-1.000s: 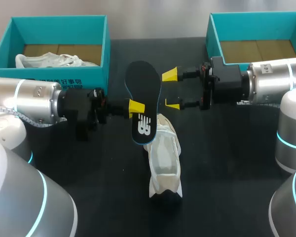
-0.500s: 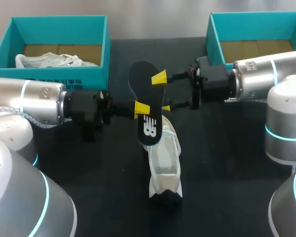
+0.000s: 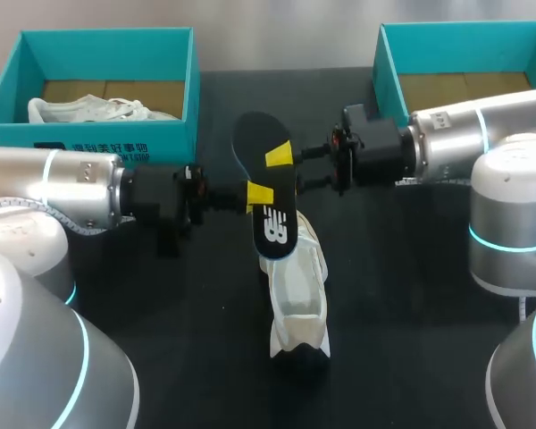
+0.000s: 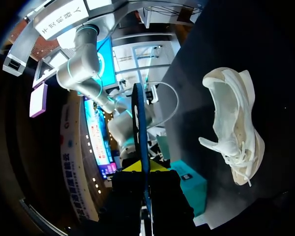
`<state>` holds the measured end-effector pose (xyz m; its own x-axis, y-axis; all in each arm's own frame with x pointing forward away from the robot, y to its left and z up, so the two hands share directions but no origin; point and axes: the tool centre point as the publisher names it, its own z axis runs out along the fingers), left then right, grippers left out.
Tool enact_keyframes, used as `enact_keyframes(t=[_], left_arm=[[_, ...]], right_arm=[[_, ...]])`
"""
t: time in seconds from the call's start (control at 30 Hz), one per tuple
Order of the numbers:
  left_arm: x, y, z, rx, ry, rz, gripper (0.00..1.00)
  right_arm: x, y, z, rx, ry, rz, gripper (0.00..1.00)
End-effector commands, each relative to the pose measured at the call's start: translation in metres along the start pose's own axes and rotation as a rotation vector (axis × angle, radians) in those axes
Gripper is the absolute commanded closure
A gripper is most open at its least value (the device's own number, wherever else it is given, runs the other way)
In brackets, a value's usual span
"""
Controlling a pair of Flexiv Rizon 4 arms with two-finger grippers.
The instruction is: Take the shoe out of the shoebox, open the shoe tongue, remove and reinsert the insole, then place the shoe into the shoebox
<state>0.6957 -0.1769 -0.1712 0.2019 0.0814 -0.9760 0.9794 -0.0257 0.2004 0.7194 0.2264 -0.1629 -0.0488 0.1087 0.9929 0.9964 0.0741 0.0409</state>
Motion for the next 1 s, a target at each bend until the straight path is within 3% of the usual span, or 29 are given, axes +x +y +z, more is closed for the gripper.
enact_keyframes(t=[0.03, 0.27, 0.37, 0.47, 0.77, 0.93, 1.0], left_arm=[[0.0016, -0.0010, 0.0010, -0.010, 0.001, 0.000, 1.00], [0.0044, -0.0020, 0.0018, -0.011, -0.004, -0.007, 1.00], [0.0048, -0.0025, 0.0021, -0.015, -0.010, -0.011, 1.00], [0.0054, -0.0028, 0.0018, -0.017, -0.013, -0.011, 1.00], [0.0060, -0.0026, 0.0016, -0.022, -0.014, -0.006, 1.00], [0.0059, -0.0025, 0.0017, -0.022, -0.016, -0.004, 1.00], [0.0059, -0.0026, 0.0016, -0.024, -0.018, -0.004, 1.00]], right_arm=[[-0.0018, -0.0042, 0.0039, -0.016, 0.006, 0.001, 0.55], [-0.0021, -0.0023, 0.0056, -0.032, 0.009, -0.007, 0.61], [-0.0036, -0.0011, 0.0057, -0.041, 0.013, -0.009, 0.71], [-0.0052, -0.0006, 0.0063, -0.043, 0.019, -0.009, 0.73], [-0.0064, 0.0007, 0.0064, -0.049, 0.027, -0.010, 0.99], [-0.0062, -0.0001, 0.0049, -0.059, 0.028, -0.015, 0.86], [-0.0062, -0.0004, 0.0046, -0.062, 0.030, -0.016, 0.75]])
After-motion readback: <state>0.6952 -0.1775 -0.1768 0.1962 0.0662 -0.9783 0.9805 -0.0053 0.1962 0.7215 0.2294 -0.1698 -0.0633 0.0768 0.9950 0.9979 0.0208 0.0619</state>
